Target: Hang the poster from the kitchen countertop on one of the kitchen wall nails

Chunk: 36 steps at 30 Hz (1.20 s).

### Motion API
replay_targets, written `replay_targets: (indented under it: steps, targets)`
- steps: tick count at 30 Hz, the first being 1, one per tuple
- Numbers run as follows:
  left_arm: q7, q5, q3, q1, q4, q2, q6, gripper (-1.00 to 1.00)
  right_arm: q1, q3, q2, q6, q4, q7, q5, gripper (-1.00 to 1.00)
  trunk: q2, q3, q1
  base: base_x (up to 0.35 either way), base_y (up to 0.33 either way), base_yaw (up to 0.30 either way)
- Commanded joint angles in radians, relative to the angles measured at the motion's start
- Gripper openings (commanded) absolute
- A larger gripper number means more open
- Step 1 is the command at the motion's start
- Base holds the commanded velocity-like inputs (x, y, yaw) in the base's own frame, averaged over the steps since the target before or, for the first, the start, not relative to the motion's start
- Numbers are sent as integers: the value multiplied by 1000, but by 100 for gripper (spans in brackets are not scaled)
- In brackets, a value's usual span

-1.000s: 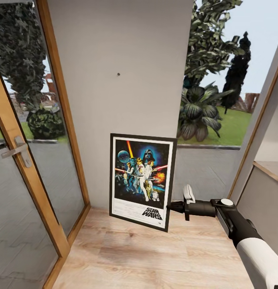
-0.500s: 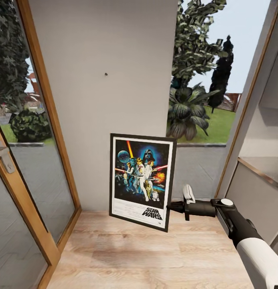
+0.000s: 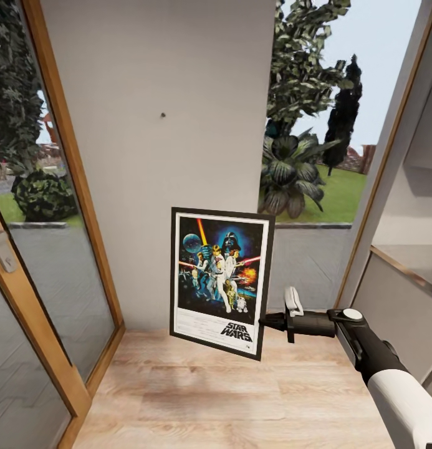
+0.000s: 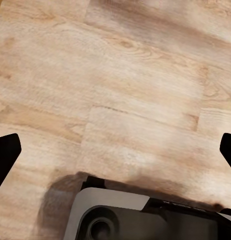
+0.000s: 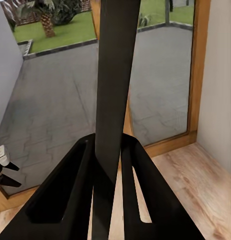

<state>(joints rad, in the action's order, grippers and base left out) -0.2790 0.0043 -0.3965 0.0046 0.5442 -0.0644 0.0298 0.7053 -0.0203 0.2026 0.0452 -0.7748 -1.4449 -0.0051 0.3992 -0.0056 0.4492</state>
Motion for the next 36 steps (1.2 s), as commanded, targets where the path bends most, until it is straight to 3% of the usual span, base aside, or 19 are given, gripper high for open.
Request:
replay_targets:
  steps: [1, 8, 30, 36]
  targets:
    - [-6, 0, -4, 0, 0, 0, 1, 100, 0, -1, 0, 8, 0, -6, -1, -100, 1, -1, 1, 217, 0, -1]
    - [-8, 1, -4, 0, 0, -13, 1, 100, 0, -1, 0, 8, 0, -6, -1, -100, 1, -1, 1, 247, 0, 0]
    - [-8, 0, -4, 0, 0, -14, 1, 100, 0, -2, 0, 7, 0, -7, -1, -100, 1, -1, 1, 269, 87, 0]
    - [-8, 2, -5, 0, 0, -14, 2, 100, 0, -1, 0, 8, 0, -8, -1, -100, 1, -1, 1, 50, 18, 0]
